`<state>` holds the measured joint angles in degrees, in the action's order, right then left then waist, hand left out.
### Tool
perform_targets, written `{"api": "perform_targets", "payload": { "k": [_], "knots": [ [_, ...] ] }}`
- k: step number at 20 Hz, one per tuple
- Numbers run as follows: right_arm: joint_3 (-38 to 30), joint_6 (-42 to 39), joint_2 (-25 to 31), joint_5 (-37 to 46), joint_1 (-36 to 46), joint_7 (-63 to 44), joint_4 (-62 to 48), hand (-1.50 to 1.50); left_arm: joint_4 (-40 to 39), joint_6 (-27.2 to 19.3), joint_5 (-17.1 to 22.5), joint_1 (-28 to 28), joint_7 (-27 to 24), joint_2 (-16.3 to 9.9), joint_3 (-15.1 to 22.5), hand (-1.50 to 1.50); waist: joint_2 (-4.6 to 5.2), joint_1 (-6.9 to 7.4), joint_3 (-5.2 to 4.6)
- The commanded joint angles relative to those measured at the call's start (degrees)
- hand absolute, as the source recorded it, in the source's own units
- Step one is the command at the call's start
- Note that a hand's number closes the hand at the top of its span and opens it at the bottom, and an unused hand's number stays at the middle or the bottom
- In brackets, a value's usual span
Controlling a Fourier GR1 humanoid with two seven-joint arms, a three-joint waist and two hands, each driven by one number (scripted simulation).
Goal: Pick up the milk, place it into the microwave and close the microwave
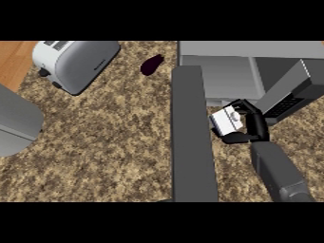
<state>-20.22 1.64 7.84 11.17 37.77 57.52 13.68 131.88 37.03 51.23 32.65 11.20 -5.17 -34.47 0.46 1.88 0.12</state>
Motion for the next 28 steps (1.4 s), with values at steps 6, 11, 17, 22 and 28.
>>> {"api": "perform_targets", "payload": {
  "k": [6, 11, 17, 22, 28],
  "knots": [
    [-1.1, 2.6, 4.8, 0.1, 11.1, -8.3, -3.4, 1.5, -3.8, 3.7, -3.1, -2.7, -0.8, 2.0, 0.7, -1.5, 0.5, 1.2, -0.01],
    [-0.6, 2.8, 6.4, 1.2, 13.0, -9.3, -5.3, 1.5, -2.4, 0.7, -1.5, -6.0, 1.3, -0.9, 1.4, -1.5, 1.16, 2.09, 0.1],
    [1.0, 12.8, 8.3, 4.1, 15.9, -12.4, -5.8, 1.5, -4.3, 0.6, -3.1, -9.1, 0.7, -1.6, 1.5, -1.5, 2.14, 3.77, 0.12],
    [0.3, 15.7, 10.8, 4.0, 17.6, -14.3, -6.3, 1.5, -4.9, 0.6, -2.1, -10.0, 1.7, -3.2, 1.9, -1.5, 3.06, 5.24, 0.25],
    [0.3, 18.4, 11.9, 4.5, 19.1, -16.0, -7.0, 1.5, -5.8, -0.8, -1.9, -12.8, 2.6, -5.3, 2.1, -1.5, 3.91, 5.85, 0.37]
  ]
}}
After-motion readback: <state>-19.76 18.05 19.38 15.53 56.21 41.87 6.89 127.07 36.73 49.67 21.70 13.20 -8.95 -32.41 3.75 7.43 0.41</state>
